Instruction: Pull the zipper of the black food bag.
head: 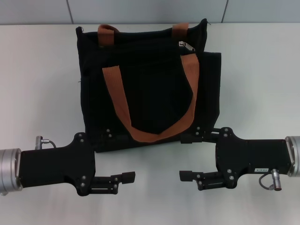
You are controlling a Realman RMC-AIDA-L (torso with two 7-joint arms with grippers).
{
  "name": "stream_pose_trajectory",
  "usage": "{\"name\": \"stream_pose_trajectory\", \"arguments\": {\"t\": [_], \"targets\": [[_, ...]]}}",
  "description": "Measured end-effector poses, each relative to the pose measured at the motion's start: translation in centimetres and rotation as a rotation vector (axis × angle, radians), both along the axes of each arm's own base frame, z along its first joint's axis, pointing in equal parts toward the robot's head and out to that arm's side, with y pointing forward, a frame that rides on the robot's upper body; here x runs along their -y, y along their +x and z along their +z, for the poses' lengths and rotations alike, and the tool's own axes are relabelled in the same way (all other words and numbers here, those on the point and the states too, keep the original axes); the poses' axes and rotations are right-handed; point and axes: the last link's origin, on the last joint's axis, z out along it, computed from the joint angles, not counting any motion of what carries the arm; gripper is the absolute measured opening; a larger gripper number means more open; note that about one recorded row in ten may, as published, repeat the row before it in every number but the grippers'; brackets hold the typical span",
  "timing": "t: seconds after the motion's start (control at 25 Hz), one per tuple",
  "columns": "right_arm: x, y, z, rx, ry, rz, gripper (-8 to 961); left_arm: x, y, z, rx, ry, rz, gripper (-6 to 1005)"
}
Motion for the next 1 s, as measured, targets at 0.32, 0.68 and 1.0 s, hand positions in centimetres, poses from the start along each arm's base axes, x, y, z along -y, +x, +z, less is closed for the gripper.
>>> {"name": "stream_pose_trajectory", "arguments": {"t": [0.32,0.68,1.0], "targets": [[-0.02,-0.02,0.03,-0.002,0.002,0.0,804,-0.02,0.01,-0.01,0.0,0.0,0.0,816],[-0.08,-0.03,0.09,-0.002,0.005,0.001,804,-0.03,0.0,-0.01,-0.001,0.001,0.0,816],[-0.19,-0.17,0.14,-0.005,0.006,0.006,804,-0.03,0.0,-0.01,-0.001,0.001,0.001,816]]}}
